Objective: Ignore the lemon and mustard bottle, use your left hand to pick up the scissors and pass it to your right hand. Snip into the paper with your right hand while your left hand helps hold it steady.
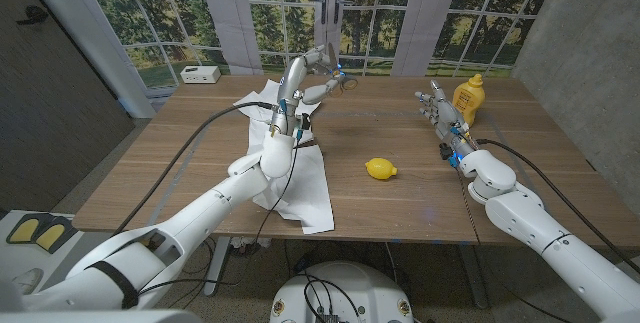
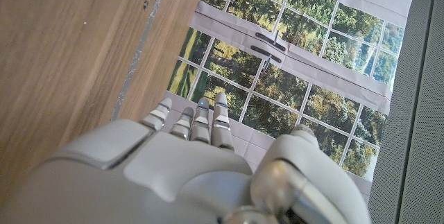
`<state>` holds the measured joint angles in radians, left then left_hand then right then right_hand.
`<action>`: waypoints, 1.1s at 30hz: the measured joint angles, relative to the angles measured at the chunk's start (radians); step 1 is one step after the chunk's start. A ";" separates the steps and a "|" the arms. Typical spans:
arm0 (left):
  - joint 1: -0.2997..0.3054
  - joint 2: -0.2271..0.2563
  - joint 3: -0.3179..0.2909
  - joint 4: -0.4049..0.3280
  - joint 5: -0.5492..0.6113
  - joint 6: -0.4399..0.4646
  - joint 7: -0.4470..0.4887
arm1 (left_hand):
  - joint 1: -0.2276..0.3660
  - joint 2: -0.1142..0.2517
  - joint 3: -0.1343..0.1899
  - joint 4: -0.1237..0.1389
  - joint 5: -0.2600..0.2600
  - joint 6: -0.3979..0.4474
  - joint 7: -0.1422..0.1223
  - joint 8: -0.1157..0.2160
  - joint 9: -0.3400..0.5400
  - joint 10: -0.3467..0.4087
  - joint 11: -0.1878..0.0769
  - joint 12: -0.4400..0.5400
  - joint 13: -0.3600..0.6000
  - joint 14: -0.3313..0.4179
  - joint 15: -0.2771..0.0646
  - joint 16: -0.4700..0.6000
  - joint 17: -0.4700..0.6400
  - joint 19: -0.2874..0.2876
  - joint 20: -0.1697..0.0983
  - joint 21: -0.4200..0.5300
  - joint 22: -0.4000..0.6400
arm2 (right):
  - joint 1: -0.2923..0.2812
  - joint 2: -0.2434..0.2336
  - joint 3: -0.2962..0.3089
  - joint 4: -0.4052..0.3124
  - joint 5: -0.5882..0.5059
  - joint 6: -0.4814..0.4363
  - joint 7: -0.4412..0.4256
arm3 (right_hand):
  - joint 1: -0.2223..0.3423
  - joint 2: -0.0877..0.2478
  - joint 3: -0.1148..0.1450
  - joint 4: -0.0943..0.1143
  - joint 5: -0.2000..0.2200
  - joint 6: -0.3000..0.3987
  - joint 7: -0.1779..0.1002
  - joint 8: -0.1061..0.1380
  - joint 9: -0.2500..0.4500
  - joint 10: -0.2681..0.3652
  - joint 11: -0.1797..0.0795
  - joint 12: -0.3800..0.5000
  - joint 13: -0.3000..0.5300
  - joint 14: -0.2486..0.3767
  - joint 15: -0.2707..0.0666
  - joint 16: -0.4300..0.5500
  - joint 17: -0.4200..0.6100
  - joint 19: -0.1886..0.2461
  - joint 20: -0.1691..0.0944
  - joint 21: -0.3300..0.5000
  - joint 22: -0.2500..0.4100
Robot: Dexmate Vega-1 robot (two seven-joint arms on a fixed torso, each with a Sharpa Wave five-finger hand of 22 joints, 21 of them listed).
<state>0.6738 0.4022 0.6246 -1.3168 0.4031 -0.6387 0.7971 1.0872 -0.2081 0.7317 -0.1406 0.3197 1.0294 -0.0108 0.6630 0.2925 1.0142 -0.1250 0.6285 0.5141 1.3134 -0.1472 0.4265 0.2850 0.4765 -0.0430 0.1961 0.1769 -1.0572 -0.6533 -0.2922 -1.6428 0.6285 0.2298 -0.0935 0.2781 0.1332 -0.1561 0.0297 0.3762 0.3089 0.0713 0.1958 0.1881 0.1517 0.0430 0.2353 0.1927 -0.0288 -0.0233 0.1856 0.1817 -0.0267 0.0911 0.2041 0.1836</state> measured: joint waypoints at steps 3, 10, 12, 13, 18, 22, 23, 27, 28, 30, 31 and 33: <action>0.012 -0.011 -0.013 -0.004 -0.040 -0.004 -0.030 | 0.000 0.000 0.000 0.000 0.000 0.001 0.000 -0.003 -0.001 0.004 0.003 0.000 -0.004 0.000 0.000 0.000 0.000 0.000 0.000 0.000 0.000 | 0.000 0.000 0.000 0.000 0.000 0.001 0.001 | 0.000 0.000 0.000 0.000 0.000 0.000 0.000 0.000 0.000 0.000 0.000 0.000 0.000 0.000 0.000 0.000 0.000 0.000 0.000 0.000 0.000; 0.036 -0.037 -0.046 -0.009 -0.162 -0.015 -0.128 | 0.001 -0.001 0.000 0.000 -0.001 0.010 0.000 -0.007 -0.008 0.009 0.002 -0.004 -0.009 -0.001 -0.001 0.000 -0.004 0.000 0.000 0.000 0.000 | 0.006 0.002 -0.003 0.007 0.000 0.001 0.003 | 0.000 0.000 0.000 0.000 0.000 0.000 0.000 0.000 0.000 0.000 0.000 0.000 0.000 0.000 0.000 0.000 0.000 0.000 0.000 0.000 0.000; 0.041 -0.044 -0.054 -0.009 -0.181 -0.017 -0.144 | 0.003 -0.003 0.000 0.000 -0.001 0.010 0.001 -0.007 -0.008 0.009 0.002 -0.004 -0.009 -0.001 -0.002 0.000 -0.007 0.000 0.000 0.000 0.000 | 0.007 0.003 -0.003 0.009 0.000 0.001 0.004 | 0.000 0.000 0.000 0.000 0.000 0.000 0.000 0.000 0.000 0.000 0.000 0.000 0.000 0.000 0.000 0.000 0.000 0.000 0.000 0.000 0.000; 0.043 -0.047 -0.057 -0.009 -0.181 -0.017 -0.144 | 0.003 -0.003 -0.003 -0.003 -0.001 0.011 0.001 -0.008 -0.008 0.009 0.002 -0.004 -0.009 -0.001 -0.001 0.000 -0.007 0.000 0.000 0.000 0.000 | 0.007 0.003 -0.003 0.009 0.000 0.001 0.005 | 0.000 0.000 0.000 0.000 0.000 0.000 0.000 0.000 0.000 0.000 0.000 0.000 0.000 0.000 0.000 0.000 0.000 0.000 0.000 0.000 0.000; 0.053 -0.061 -0.074 -0.013 -0.245 -0.020 -0.203 | 0.003 -0.003 -0.006 -0.003 0.006 0.011 0.001 -0.007 -0.011 0.010 0.004 -0.007 -0.014 -0.002 -0.002 0.003 -0.009 0.000 0.000 0.000 0.000 | 0.011 0.004 -0.004 0.014 0.000 0.001 0.007 | 0.000 0.000 0.000 0.000 0.000 0.000 0.000 0.000 0.000 0.000 0.000 0.000 0.000 0.000 0.000 0.000 0.000 0.000 0.000 0.000 0.000; 0.060 -0.070 -0.085 -0.019 -0.281 -0.020 -0.236 | 0.003 -0.003 -0.006 -0.003 0.006 0.011 0.001 -0.007 -0.014 0.010 0.004 -0.007 -0.014 -0.002 -0.002 0.007 -0.009 0.000 0.000 0.000 0.000 | 0.012 0.005 -0.005 0.016 0.000 0.001 0.007 | 0.000 0.000 0.000 0.000 0.000 0.000 0.000 0.000 0.000 0.000 0.000 0.000 0.000 0.000 0.000 0.000 0.000 0.000 0.000 0.000 0.000; 0.062 -0.072 -0.088 -0.021 -0.281 -0.020 -0.236 | 0.003 -0.003 -0.006 -0.003 0.006 0.012 0.002 -0.007 -0.014 0.010 0.004 -0.007 -0.014 -0.002 -0.002 0.007 -0.009 0.000 0.000 0.000 0.000 | 0.012 0.005 -0.005 0.016 0.000 0.001 0.007 | 0.000 0.000 0.000 0.000 0.000 0.000 0.000 0.000 0.000 0.000 0.000 0.000 0.000 0.000 0.000 0.000 0.000 0.000 0.000 0.000 0.000; 0.069 -0.080 -0.098 -0.030 -0.315 -0.019 -0.267 | 0.003 -0.003 -0.006 -0.003 0.006 0.012 0.002 -0.007 -0.017 0.011 0.004 -0.007 -0.014 -0.002 -0.002 0.007 -0.012 0.000 0.000 0.000 0.000 | 0.013 0.005 -0.005 0.018 0.001 0.001 0.008 | 0.000 0.000 0.000 0.000 0.000 0.000 0.000 0.000 0.000 0.000 0.000 0.000 0.000 0.000 0.000 0.000 0.000 0.000 0.000 0.000 0.000; 0.071 -0.081 -0.100 -0.033 -0.336 -0.015 -0.287 | 0.003 -0.003 -0.006 -0.003 0.006 0.012 0.002 -0.007 -0.017 0.011 0.004 -0.007 -0.014 -0.002 -0.002 0.007 -0.013 0.000 0.000 0.000 0.000 | 0.013 0.006 -0.005 0.019 0.001 0.001 0.008 | 0.000 0.000 0.000 0.000 0.000 0.000 0.000 0.000 0.000 0.000 0.000 0.000 0.000 0.000 0.000 0.000 0.000 0.000 0.000 0.000 0.000; 0.075 -0.085 -0.105 -0.039 -0.352 -0.010 -0.300 | 0.003 -0.003 -0.010 -0.004 0.006 0.012 0.002 -0.007 -0.017 0.012 0.005 -0.007 -0.018 -0.002 -0.002 0.007 -0.013 0.000 0.000 0.000 0.000 | 0.014 0.006 -0.005 0.019 0.001 0.001 0.009 | 0.000 0.000 0.000 0.000 0.000 0.000 0.000 0.000 0.000 0.000 0.000 0.000 0.000 0.000 0.000 0.000 0.000 0.000 0.000 0.000 0.000; 0.077 -0.086 -0.107 -0.043 -0.352 -0.010 -0.300 | 0.003 -0.003 -0.010 -0.004 0.006 0.012 0.002 -0.007 -0.020 0.012 0.005 -0.007 -0.018 -0.002 -0.002 0.007 -0.013 0.000 0.000 0.000 0.000 | 0.014 0.006 -0.005 0.019 0.001 0.001 0.009 | 0.000 0.000 0.000 0.000 0.000 0.000 0.000 0.000 0.000 0.000 0.000 0.000 0.000 0.000 0.000 0.000 0.000 0.000 0.000 0.000 0.000; 0.082 -0.091 -0.112 -0.049 -0.382 -0.001 -0.322 | 0.003 -0.003 -0.010 -0.004 0.006 0.014 0.004 -0.007 -0.020 0.012 0.005 -0.008 -0.018 -0.002 -0.002 0.007 -0.014 0.000 0.000 0.000 0.000 | 0.015 0.006 -0.005 0.019 0.001 0.001 0.010 | 0.000 0.000 0.000 0.000 0.000 0.000 0.000 0.000 0.000 0.000 0.000 0.000 0.000 0.000 0.000 0.000 0.000 0.000 0.000 0.000 0.000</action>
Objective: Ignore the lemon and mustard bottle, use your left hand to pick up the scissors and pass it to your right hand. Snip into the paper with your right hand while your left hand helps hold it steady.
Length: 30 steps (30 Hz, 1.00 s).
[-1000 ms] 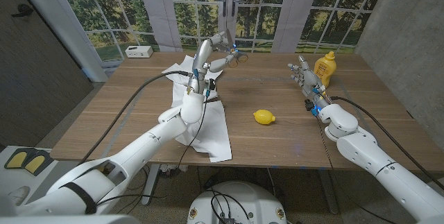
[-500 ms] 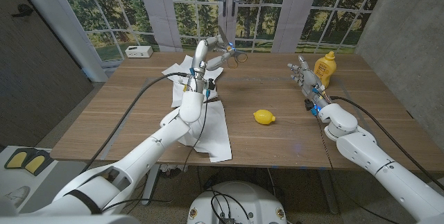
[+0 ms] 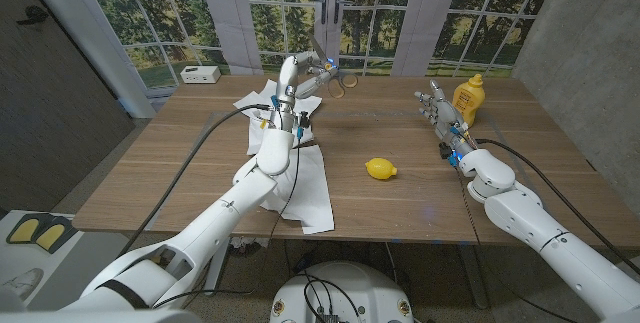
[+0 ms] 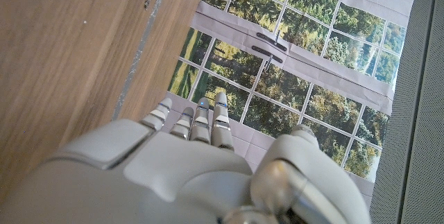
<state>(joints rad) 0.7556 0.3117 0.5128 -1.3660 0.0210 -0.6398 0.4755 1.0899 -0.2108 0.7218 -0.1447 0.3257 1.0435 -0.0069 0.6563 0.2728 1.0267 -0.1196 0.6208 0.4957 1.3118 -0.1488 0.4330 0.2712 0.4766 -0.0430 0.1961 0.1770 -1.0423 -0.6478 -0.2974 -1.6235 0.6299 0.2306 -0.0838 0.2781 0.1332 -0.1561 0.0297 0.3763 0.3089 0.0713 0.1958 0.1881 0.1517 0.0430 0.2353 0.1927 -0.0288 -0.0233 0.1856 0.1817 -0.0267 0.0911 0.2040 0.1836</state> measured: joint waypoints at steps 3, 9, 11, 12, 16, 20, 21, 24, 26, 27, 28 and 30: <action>0.005 -0.004 -0.006 -0.008 -0.023 0.009 -0.018 | 0.000 0.000 0.000 0.000 0.000 0.000 0.000 0.000 -0.001 0.001 0.001 -0.003 -0.002 0.000 0.000 0.000 -0.002 0.000 0.000 0.000 0.000 | 0.000 0.000 0.000 0.000 0.000 0.000 0.000 | 0.000 0.000 0.000 0.000 0.000 0.000 0.000 0.000 0.000 0.000 0.000 0.000 0.000 0.000 0.000 0.000 0.000 0.000 0.000 0.000 0.000; 0.017 -0.011 -0.015 -0.024 -0.053 0.022 -0.043 | 0.000 0.000 0.000 0.000 0.000 0.000 0.000 -0.002 -0.006 0.002 0.001 -0.003 -0.005 0.000 0.000 0.000 -0.005 0.000 0.000 0.000 0.000 | 0.001 -0.003 0.000 -0.003 0.000 -0.002 0.001 | 0.000 0.000 0.000 0.000 0.000 0.000 0.000 0.000 0.000 0.000 0.000 0.000 0.000 0.000 0.000 0.000 0.000 0.000 0.000 0.000 0.000; 0.022 -0.013 -0.019 -0.032 -0.066 0.029 -0.052 | 0.000 0.000 -0.002 0.001 0.000 0.002 0.002 -0.007 -0.006 0.005 -0.001 -0.003 -0.005 0.000 0.000 0.000 -0.005 0.000 0.000 0.000 0.000 | 0.001 -0.004 0.000 -0.005 0.000 -0.002 0.002 | 0.000 0.000 0.000 0.000 0.000 0.000 0.000 0.000 0.000 0.000 0.000 0.000 0.000 0.000 0.000 0.000 0.000 0.000 0.000 0.000 0.000; 0.023 -0.014 -0.019 -0.034 -0.066 0.029 -0.052 | 0.000 0.000 -0.003 0.000 0.000 0.004 0.003 -0.008 -0.006 0.006 0.000 -0.003 -0.005 0.000 0.000 0.000 -0.005 0.000 0.000 0.000 0.000 | 0.001 -0.004 0.000 -0.005 0.000 -0.003 0.002 | 0.000 0.000 0.000 0.000 0.000 0.000 0.000 0.000 0.000 0.000 0.000 0.000 0.000 0.000 0.000 0.000 0.000 0.000 0.000 0.000 0.000; 0.032 -0.020 -0.025 -0.055 -0.135 0.061 -0.090 | 0.003 -0.003 -0.004 -0.001 -0.001 0.007 0.000 -0.009 -0.008 0.008 0.001 -0.006 -0.006 0.000 0.000 0.005 -0.005 0.000 0.000 0.000 0.000 | 0.001 -0.005 0.000 -0.007 0.000 -0.003 0.003 | 0.000 0.000 0.000 0.000 0.000 0.000 0.000 0.000 0.000 0.000 0.000 0.000 0.000 0.000 0.000 0.000 0.000 0.000 0.000 0.000 0.000; 0.038 -0.028 -0.030 -0.067 -0.175 0.080 -0.106 | 0.003 -0.003 -0.006 0.000 -0.001 0.012 0.001 -0.013 -0.009 0.014 0.000 -0.007 -0.009 0.000 0.000 0.005 -0.004 0.000 0.000 0.000 0.000 | 0.001 -0.006 0.000 -0.011 -0.002 -0.002 0.003 | 0.000 0.000 0.000 0.000 0.000 0.000 0.000 0.000 0.000 0.000 0.000 0.000 0.000 0.000 0.000 0.000 0.000 0.000 0.000 0.000 0.000; 0.041 -0.032 -0.032 -0.071 -0.191 0.088 -0.112 | 0.003 -0.003 -0.006 0.000 -0.001 0.012 0.001 -0.014 -0.009 0.014 0.000 -0.007 -0.009 0.000 0.000 0.005 -0.004 0.000 0.000 0.000 0.000 | 0.001 -0.006 0.000 -0.013 -0.002 -0.002 0.004 | 0.000 0.000 0.000 0.000 0.000 0.000 0.000 0.000 0.000 0.000 0.000 0.000 0.000 0.000 0.000 0.000 0.000 0.000 0.000 0.000 0.000; 0.044 -0.038 -0.036 -0.079 -0.191 0.088 -0.112 | 0.003 -0.003 -0.006 0.000 -0.002 0.012 0.001 -0.016 -0.013 0.014 0.000 -0.007 -0.009 0.000 0.000 0.005 -0.004 0.000 0.000 0.000 0.000 | 0.001 -0.006 0.000 -0.013 -0.003 -0.002 0.004 | 0.000 0.000 0.000 0.000 0.000 0.000 0.000 0.000 0.000 0.000 0.000 0.000 0.000 0.000 0.000 0.000 0.000 0.000 0.000 0.000 0.000; 0.047 -0.043 -0.040 -0.084 -0.241 0.111 -0.129 | 0.003 -0.003 -0.006 0.000 -0.003 0.013 0.001 -0.016 -0.014 0.014 0.000 -0.007 -0.009 0.000 0.000 0.005 -0.004 0.000 0.000 0.000 0.000 | 0.001 -0.008 0.000 -0.017 -0.004 -0.001 0.004 | 0.000 0.000 0.005 0.003 0.000 0.000 0.000 0.000 0.000 0.000 0.000 0.000 0.000 0.000 0.000 0.000 0.000 0.000 0.000 0.000 0.000; 0.048 -0.044 -0.041 -0.085 -0.241 0.111 -0.129 | 0.003 -0.003 -0.006 0.000 -0.004 0.013 0.001 -0.016 -0.015 0.014 0.000 -0.007 -0.009 0.000 0.000 0.005 -0.004 0.000 0.000 0.000 0.000 | 0.001 -0.008 0.000 -0.017 -0.004 -0.001 0.004 | 0.000 0.000 0.008 0.002 0.000 0.000 0.000 0.000 0.000 0.000 0.000 0.000 0.000 0.000 0.000 0.000 0.000 0.000 0.000 0.000 0.000; 0.049 -0.047 -0.043 -0.087 -0.241 0.111 -0.129 | 0.003 -0.003 -0.007 -0.001 -0.004 0.013 0.001 -0.017 -0.016 0.014 0.000 -0.007 -0.009 0.000 0.000 0.005 -0.004 0.000 0.000 0.000 0.000 | 0.001 -0.008 0.000 -0.017 -0.004 -0.001 0.004 | 0.000 0.000 0.009 0.001 0.000 0.000 0.000 0.000 0.000 0.000 0.000 0.000 0.000 0.000 0.000 0.000 0.000 0.000 0.000 0.000 0.000; 0.051 -0.051 -0.046 -0.090 -0.293 0.135 -0.143 | 0.003 -0.003 -0.007 -0.001 -0.002 0.013 0.001 -0.018 -0.016 0.014 0.000 -0.007 -0.009 0.000 0.000 0.005 -0.004 0.000 0.000 0.000 0.000 | -0.001 -0.010 0.001 -0.020 -0.005 -0.001 0.004 | 0.000 0.000 0.009 0.001 0.000 0.000 0.000 0.000 0.000 0.000 0.000 0.000 0.000 0.000 0.000 0.000 0.000 0.000 0.000 0.000 0.000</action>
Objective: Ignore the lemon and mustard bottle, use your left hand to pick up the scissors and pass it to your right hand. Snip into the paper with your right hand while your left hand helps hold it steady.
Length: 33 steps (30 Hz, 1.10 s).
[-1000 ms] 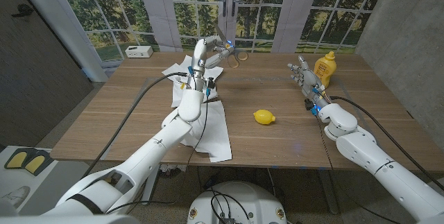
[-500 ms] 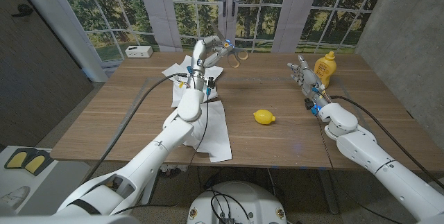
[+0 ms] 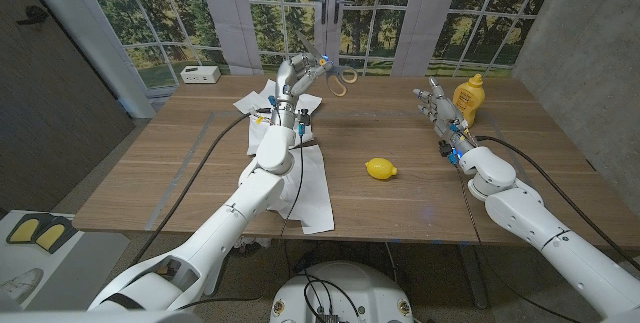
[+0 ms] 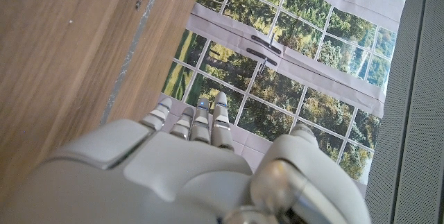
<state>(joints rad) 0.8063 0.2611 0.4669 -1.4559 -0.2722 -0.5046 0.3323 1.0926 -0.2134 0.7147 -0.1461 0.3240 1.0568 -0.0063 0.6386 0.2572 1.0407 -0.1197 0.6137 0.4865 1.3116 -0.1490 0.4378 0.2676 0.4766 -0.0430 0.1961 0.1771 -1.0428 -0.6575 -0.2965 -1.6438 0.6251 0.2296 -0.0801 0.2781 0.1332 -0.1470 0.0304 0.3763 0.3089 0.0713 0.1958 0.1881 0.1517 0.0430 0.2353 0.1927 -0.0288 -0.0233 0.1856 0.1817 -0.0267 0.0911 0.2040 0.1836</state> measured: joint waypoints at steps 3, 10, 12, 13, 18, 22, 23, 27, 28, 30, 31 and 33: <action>0.002 -0.005 -0.004 -0.003 -0.032 0.014 -0.009 | 0.000 0.000 0.000 0.000 0.006 0.000 0.000 -0.001 0.000 0.000 0.000 0.000 0.000 0.000 0.000 0.000 0.000 0.000 0.000 0.000 0.000 | -0.001 0.000 0.000 0.000 -0.001 0.001 0.000 | 0.000 0.000 0.000 0.000 0.000 0.000 0.000 0.000 0.000 0.000 0.000 0.000 -0.002 0.000 0.000 0.000 0.000 0.000 0.000 0.000 0.000; 0.004 -0.016 -0.014 -0.009 -0.099 0.044 -0.029 | 0.000 0.000 0.002 -0.001 0.007 0.000 0.000 -0.002 -0.002 0.000 0.000 -0.004 -0.005 0.000 0.000 0.000 0.000 0.000 0.000 0.000 0.000 | -0.001 0.003 -0.001 0.000 -0.006 0.011 0.001 | 0.000 0.000 0.000 0.000 0.000 0.000 0.000 0.000 0.000 0.004 -0.004 0.000 0.000 0.003 0.003 0.000 0.000 0.000 0.000 0.000 0.000; 0.004 -0.019 -0.017 -0.010 -0.133 0.059 -0.038 | 0.000 0.000 0.002 -0.002 0.007 0.001 0.000 -0.005 -0.003 0.000 0.000 -0.004 -0.005 0.000 0.000 0.000 0.000 0.000 0.000 0.000 0.000 | -0.002 0.008 -0.004 0.003 -0.012 0.018 -0.001 | 0.000 0.000 0.000 0.000 0.000 0.004 0.004 0.000 0.000 0.007 -0.007 0.000 0.001 0.004 0.004 0.000 0.000 0.000 0.000 0.000 0.000; 0.004 -0.019 -0.017 -0.010 -0.139 0.062 -0.040 | 0.000 0.000 0.002 -0.002 0.007 0.001 0.000 -0.005 -0.004 0.000 0.000 -0.004 -0.005 0.000 0.000 0.000 0.000 0.000 0.000 0.000 0.000 | -0.002 0.009 -0.005 0.004 -0.013 0.020 -0.002 | 0.000 0.000 0.000 0.000 0.000 0.006 0.005 0.000 0.000 0.007 -0.007 0.000 0.000 0.006 0.002 0.000 0.000 0.002 -0.002 0.000 0.000; 0.000 -0.024 -0.022 -0.012 -0.176 0.084 -0.053 | 0.000 0.000 0.002 -0.002 0.007 0.001 -0.001 -0.006 -0.005 0.000 -0.001 -0.004 -0.005 0.000 0.000 -0.001 0.000 0.000 0.000 0.000 0.000 | -0.002 0.014 -0.008 0.005 -0.025 0.030 -0.008 | 0.000 0.000 0.004 -0.004 0.000 0.009 0.002 0.000 0.000 0.007 -0.007 0.000 -0.002 0.008 0.000 0.000 0.000 0.005 -0.005 0.000 0.000; -0.005 -0.030 -0.026 -0.015 -0.225 0.114 -0.064 | 0.000 0.000 0.002 -0.002 0.007 0.001 -0.001 -0.008 -0.007 0.000 -0.001 -0.004 -0.005 0.000 0.000 0.000 -0.001 0.000 0.000 0.000 0.000 | -0.004 0.019 -0.014 0.005 -0.035 0.038 -0.012 | 0.007 0.007 0.008 -0.008 0.000 0.009 0.002 0.000 0.000 0.015 0.000 0.000 -0.002 0.013 0.005 0.000 0.000 0.005 -0.005 0.000 0.000; -0.006 -0.031 -0.027 -0.016 -0.236 0.121 -0.066 | 0.000 0.000 0.002 -0.002 0.007 0.001 -0.001 -0.009 -0.007 0.000 -0.001 -0.004 -0.005 0.000 0.000 0.001 -0.001 0.000 0.000 0.000 0.000 | -0.005 0.020 -0.015 0.005 -0.037 0.039 -0.013 | 0.007 0.007 0.008 -0.008 0.000 0.009 0.002 0.000 0.000 0.018 0.004 0.000 -0.002 0.013 0.005 0.000 0.000 0.006 -0.005 0.000 0.000; -0.009 -0.035 -0.031 -0.023 -0.266 0.141 -0.070 | 0.000 0.000 0.002 -0.002 0.007 0.001 -0.001 -0.010 -0.008 0.000 -0.001 -0.004 -0.005 -0.002 -0.002 0.004 -0.001 0.000 0.000 0.000 0.000 | -0.006 0.023 -0.020 0.002 -0.045 0.047 -0.014 | 0.012 0.012 0.014 -0.014 0.000 0.009 0.002 0.000 0.000 0.018 0.003 0.000 -0.002 0.013 0.005 0.000 0.000 0.009 -0.002 0.000 0.000; -0.009 -0.036 -0.031 -0.023 -0.272 0.145 -0.071 | 0.000 0.000 0.002 -0.002 0.007 0.001 -0.001 -0.010 -0.008 0.000 -0.001 -0.004 -0.005 -0.002 -0.002 0.004 -0.001 0.000 0.000 0.000 0.000 | -0.006 0.024 -0.021 0.001 -0.046 0.048 -0.014 | 0.012 0.012 0.014 -0.014 0.000 0.009 0.002 0.000 0.000 0.018 0.003 0.000 -0.002 0.013 0.005 0.000 0.000 0.009 -0.002 0.000 0.000; -0.009 -0.036 -0.033 -0.031 -0.290 0.159 -0.072 | 0.000 0.000 0.002 -0.002 0.007 0.001 -0.001 -0.010 -0.008 0.000 -0.001 -0.004 -0.005 0.001 0.001 0.004 -0.001 0.000 0.000 0.000 0.000 | -0.006 0.027 -0.024 0.000 -0.052 0.054 -0.014 | 0.013 0.012 0.016 -0.016 0.000 0.009 0.002 0.000 0.000 0.018 0.003 0.000 -0.002 0.013 0.005 0.000 0.000 0.009 -0.002 0.000 0.000; -0.009 -0.036 -0.034 -0.033 -0.295 0.163 -0.072 | 0.000 0.000 0.002 -0.002 0.007 0.001 -0.001 -0.010 -0.008 0.000 -0.001 -0.004 -0.005 0.002 0.002 0.004 -0.001 0.000 0.000 0.000 0.000 | -0.006 0.028 -0.025 0.000 -0.054 0.056 -0.014 | 0.020 0.017 0.018 -0.018 0.000 0.009 0.002 0.004 0.000 0.018 0.003 0.000 -0.002 0.013 0.005 0.000 0.000 0.009 -0.002 0.000 0.000; -0.009 -0.036 -0.035 -0.039 -0.307 0.173 -0.073 | 0.000 0.000 0.002 -0.002 0.007 0.001 -0.001 -0.010 -0.009 0.000 -0.001 -0.004 -0.006 0.002 0.002 0.004 -0.001 0.000 0.000 0.000 0.000 | -0.007 0.029 -0.026 -0.001 -0.057 0.060 -0.014 | 0.027 0.010 0.020 -0.020 0.000 0.009 0.002 0.004 0.000 0.018 0.003 0.000 -0.002 0.013 0.005 0.000 0.000 0.009 -0.002 0.000 0.000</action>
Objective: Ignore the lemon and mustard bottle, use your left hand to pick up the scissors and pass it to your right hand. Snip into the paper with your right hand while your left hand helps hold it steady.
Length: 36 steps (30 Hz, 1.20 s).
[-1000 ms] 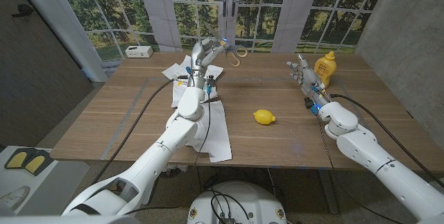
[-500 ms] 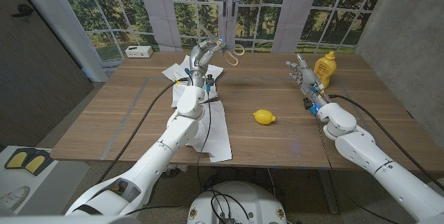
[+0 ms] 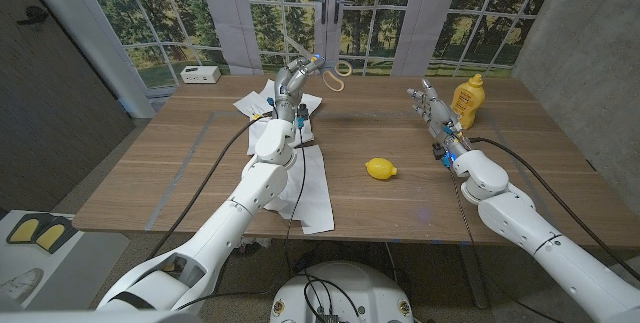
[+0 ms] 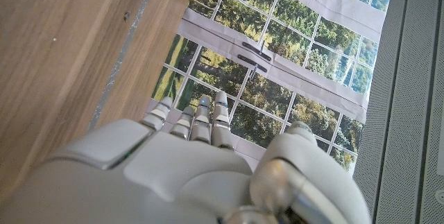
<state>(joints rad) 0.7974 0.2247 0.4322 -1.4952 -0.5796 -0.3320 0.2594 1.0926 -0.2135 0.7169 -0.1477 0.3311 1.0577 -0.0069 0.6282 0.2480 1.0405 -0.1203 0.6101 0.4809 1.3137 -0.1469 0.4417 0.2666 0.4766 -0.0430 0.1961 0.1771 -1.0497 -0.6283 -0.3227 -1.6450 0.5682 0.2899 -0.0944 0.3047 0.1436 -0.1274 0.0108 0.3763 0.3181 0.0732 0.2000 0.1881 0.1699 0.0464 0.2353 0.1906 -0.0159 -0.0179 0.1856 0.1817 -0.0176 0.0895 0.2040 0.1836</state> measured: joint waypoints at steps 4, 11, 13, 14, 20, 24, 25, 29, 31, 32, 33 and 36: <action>0.005 0.001 -0.004 -0.015 -0.026 0.020 -0.002 | 0.000 0.000 0.000 0.000 -0.001 0.000 0.000 -0.003 -0.003 0.000 0.000 0.000 -0.004 0.000 0.000 0.000 0.000 0.000 0.000 0.000 0.000 | 0.000 0.003 -0.003 -0.002 -0.006 0.008 0.000 | 0.006 0.002 0.005 -0.005 0.000 0.004 0.004 0.000 0.000 0.000 0.000 0.000 0.000 0.000 0.000 0.000 0.000 0.000 0.000 0.000 0.000; 0.012 0.002 -0.012 -0.034 -0.049 0.038 -0.003 | 0.000 0.000 0.000 0.000 -0.002 0.004 0.003 -0.007 -0.004 0.002 -0.002 0.000 -0.007 0.000 0.000 0.000 0.001 0.004 -0.004 0.000 0.000 | 0.000 0.006 -0.006 -0.003 -0.014 0.014 0.001 | 0.023 0.006 0.012 -0.012 0.000 0.007 0.007 0.000 0.000 0.000 0.000 0.000 0.000 0.000 0.000 0.000 0.000 0.000 0.000 0.000 0.000; 0.013 0.002 -0.014 -0.037 -0.049 0.038 -0.003 | 0.000 0.000 0.000 0.000 -0.002 0.004 0.003 -0.008 -0.005 0.002 -0.002 0.000 -0.008 0.000 0.000 0.000 0.001 0.004 -0.004 0.000 0.000 | 0.000 0.006 -0.006 -0.003 -0.016 0.015 0.001 | 0.025 0.004 0.015 -0.015 0.000 0.007 0.007 0.000 0.000 0.000 0.000 0.000 0.000 0.000 0.000 0.000 0.000 0.000 0.000 0.000 0.000; 0.014 0.002 -0.014 -0.038 -0.103 0.072 -0.004 | 0.000 0.000 0.000 0.000 -0.001 0.004 0.003 -0.008 -0.005 0.002 -0.002 0.000 -0.008 0.000 0.000 0.000 0.001 0.004 -0.004 0.000 0.000 | 0.001 0.009 -0.011 -0.007 -0.017 0.015 0.001 | 0.030 0.009 0.016 -0.016 0.000 0.007 0.007 0.000 0.000 0.000 0.000 0.000 0.000 0.000 0.000 0.000 0.000 0.000 0.000 0.000 0.000; 0.014 0.000 -0.016 -0.039 -0.125 0.085 -0.006 | 0.002 -0.002 0.000 0.000 0.003 0.006 0.001 -0.011 -0.007 0.004 -0.003 -0.002 -0.008 0.000 0.000 -0.001 0.001 0.004 -0.004 0.000 0.000 | 0.001 0.010 -0.014 -0.013 -0.025 0.016 0.000 | 0.051 0.007 0.028 -0.027 0.000 0.007 0.007 0.000 0.000 0.000 0.000 0.000 0.000 0.000 0.000 0.000 0.000 0.000 0.000 0.000 0.000; 0.012 -0.003 -0.016 -0.036 -0.139 0.092 -0.007 | 0.002 -0.002 0.000 0.000 0.003 0.007 0.000 -0.012 -0.009 0.004 -0.003 -0.004 -0.008 0.000 0.000 -0.001 -0.002 0.004 -0.004 0.000 0.000 | 0.001 0.009 -0.015 -0.024 -0.029 0.016 -0.001 | 0.081 0.011 0.043 -0.042 0.000 -0.003 -0.013 0.000 0.000 -0.010 -0.009 0.000 0.003 -0.012 0.026 0.000 0.000 -0.001 0.008 0.000 0.000; 0.011 -0.004 -0.016 -0.034 -0.139 0.092 -0.007 | 0.002 -0.002 0.000 0.000 0.003 0.007 0.000 -0.013 -0.009 0.004 -0.003 -0.004 -0.008 0.000 0.000 -0.001 -0.002 0.004 -0.004 0.000 0.000 | 0.001 0.009 -0.015 -0.024 -0.030 0.016 -0.002 | 0.083 0.009 0.045 -0.045 0.000 -0.006 -0.017 0.000 0.000 -0.012 -0.012 0.000 0.003 -0.015 0.030 -0.001 0.000 -0.007 0.016 0.000 0.000; 0.007 -0.008 -0.015 -0.027 -0.148 0.096 -0.008 | 0.002 -0.002 -0.001 0.001 0.003 0.007 0.000 -0.015 -0.009 0.004 -0.003 -0.004 -0.013 0.000 0.000 -0.001 -0.002 0.004 -0.004 0.000 0.000 | -0.003 0.004 -0.015 -0.040 -0.038 0.016 -0.009 | 0.101 0.008 0.054 -0.053 0.005 -0.013 -0.031 0.000 0.000 -0.015 -0.014 -0.003 0.003 -0.020 0.045 -0.005 0.000 -0.011 0.022 0.000 0.000; 0.005 -0.010 -0.014 -0.024 -0.150 0.097 -0.008 | 0.002 -0.002 -0.001 0.001 0.003 0.007 0.000 -0.015 -0.009 0.004 -0.003 -0.004 -0.013 0.000 0.000 -0.001 -0.002 0.004 -0.004 0.000 0.000 | -0.005 0.002 -0.015 -0.045 -0.042 0.014 -0.011 | 0.106 0.010 0.057 -0.059 0.005 -0.018 -0.037 0.000 0.000 -0.020 -0.009 -0.006 0.003 -0.022 0.047 -0.005 0.000 -0.015 0.025 0.000 0.000; 0.004 -0.012 -0.014 -0.023 -0.150 0.097 -0.008 | 0.002 -0.002 -0.001 0.001 0.003 0.007 0.000 -0.015 -0.009 0.004 -0.003 -0.004 -0.013 0.000 0.000 -0.001 -0.002 0.004 -0.004 0.000 0.000 | -0.006 -0.002 -0.015 -0.051 -0.046 0.010 -0.012 | 0.118 0.010 0.059 -0.065 0.005 -0.021 -0.047 0.000 0.000 -0.023 -0.007 -0.006 0.003 -0.025 0.050 -0.005 0.000 -0.016 0.031 0.000 0.000; 0.001 -0.013 -0.013 -0.020 -0.151 0.097 -0.008 | 0.002 -0.002 -0.001 0.001 0.003 0.007 0.000 -0.015 -0.009 0.004 -0.003 -0.004 -0.013 0.000 0.000 -0.001 -0.002 0.004 -0.004 0.000 0.000 | -0.006 -0.002 -0.015 -0.051 -0.049 0.006 -0.012 | 0.126 0.013 0.063 -0.069 0.005 -0.024 -0.053 0.000 0.000 -0.028 -0.001 -0.009 0.003 -0.027 0.052 -0.005 0.000 -0.014 0.033 0.000 0.000; -0.001 -0.015 -0.012 -0.016 -0.154 0.097 -0.009 | 0.002 -0.002 -0.002 0.002 0.003 0.007 0.000 -0.016 -0.012 0.004 -0.003 -0.004 -0.013 0.000 0.000 -0.001 -0.003 0.004 -0.004 0.000 0.000 | -0.009 -0.017 -0.015 -0.070 -0.058 -0.004 -0.013 | 0.139 0.014 0.070 -0.076 0.005 -0.033 -0.062 0.000 0.000 -0.042 0.005 -0.012 0.003 -0.034 0.059 -0.005 0.000 -0.018 0.040 -0.001 0.000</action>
<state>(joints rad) 0.7961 0.2094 0.4204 -1.5109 -0.7338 -0.2351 0.2509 1.0950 -0.2159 0.7152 -0.1460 0.3337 1.0646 -0.0069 0.6125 0.2362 1.0443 -0.1233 0.6062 0.4679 1.3135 -0.1471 0.4406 0.2641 0.4803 -0.0467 0.1961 0.1771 -1.0582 -0.6448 -0.3378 -1.7152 0.5101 0.2856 -0.1076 0.4432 0.1575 -0.0574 -0.0650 0.3814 0.2854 0.0117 0.1999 0.1881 0.1278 0.0517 0.2236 0.1933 -0.0503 0.0415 0.1808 0.1817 -0.0359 0.1292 0.2035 0.1836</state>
